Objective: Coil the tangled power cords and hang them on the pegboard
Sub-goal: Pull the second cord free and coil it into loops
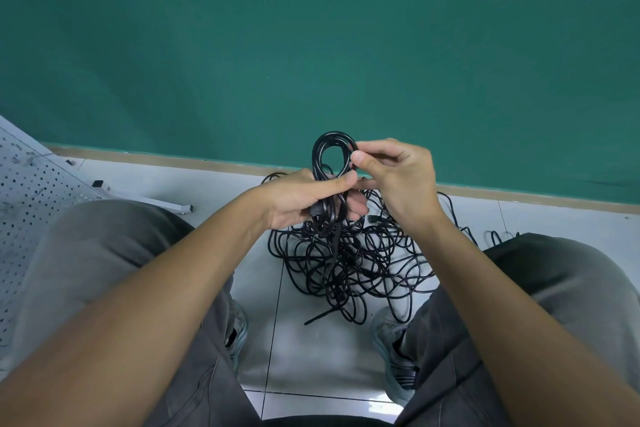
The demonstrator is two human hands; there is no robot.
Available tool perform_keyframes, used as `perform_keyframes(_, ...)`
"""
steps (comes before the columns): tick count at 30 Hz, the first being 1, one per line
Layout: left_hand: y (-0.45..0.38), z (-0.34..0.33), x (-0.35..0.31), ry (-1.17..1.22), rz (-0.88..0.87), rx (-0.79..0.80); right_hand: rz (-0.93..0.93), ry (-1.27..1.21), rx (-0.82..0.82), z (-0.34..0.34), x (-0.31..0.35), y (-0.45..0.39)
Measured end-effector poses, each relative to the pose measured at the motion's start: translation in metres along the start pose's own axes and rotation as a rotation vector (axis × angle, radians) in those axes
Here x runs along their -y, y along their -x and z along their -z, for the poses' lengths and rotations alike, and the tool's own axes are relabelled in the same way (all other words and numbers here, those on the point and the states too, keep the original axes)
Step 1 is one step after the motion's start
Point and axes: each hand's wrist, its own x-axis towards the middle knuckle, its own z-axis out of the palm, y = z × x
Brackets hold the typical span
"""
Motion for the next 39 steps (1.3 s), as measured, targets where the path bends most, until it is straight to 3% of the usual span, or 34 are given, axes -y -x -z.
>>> perform_keyframes(5, -0.001, -0.004, 0.002, 0.001, -0.002, -0.031, -0.063, 0.031, -0.066, 0.001, -0.007, -0.004)
perform_keyframes(9, -0.004, -0.006, 0.004, 0.14, -0.06, -0.054, -0.178, 0.027, -0.046, 0.002, -0.014, -0.006)
perform_keyframes(16, -0.01, -0.002, 0.0, 0.419, -0.128, -0.213, -0.402, 0.053, 0.352, -0.017, -0.033, 0.009)
perform_keyframes(24, -0.017, 0.025, -0.005, 0.664, -0.235, -0.565, -0.427, 0.219, 0.531, -0.033, -0.025, 0.025)
perform_keyframes(30, -0.017, 0.031, -0.005, 0.448, -0.184, -0.564, -0.198, 0.399, 0.574, -0.013, -0.012, 0.021)
perform_keyframes(35, -0.016, 0.028, 0.002, 0.143, -0.115, -0.494, -0.055, 0.387, 0.371, -0.003, -0.001, 0.02)
perform_keyframes(39, -0.014, 0.017, 0.007, -0.001, -0.117, -0.382, 0.048, 0.35, 0.316, 0.002, 0.008, 0.02)
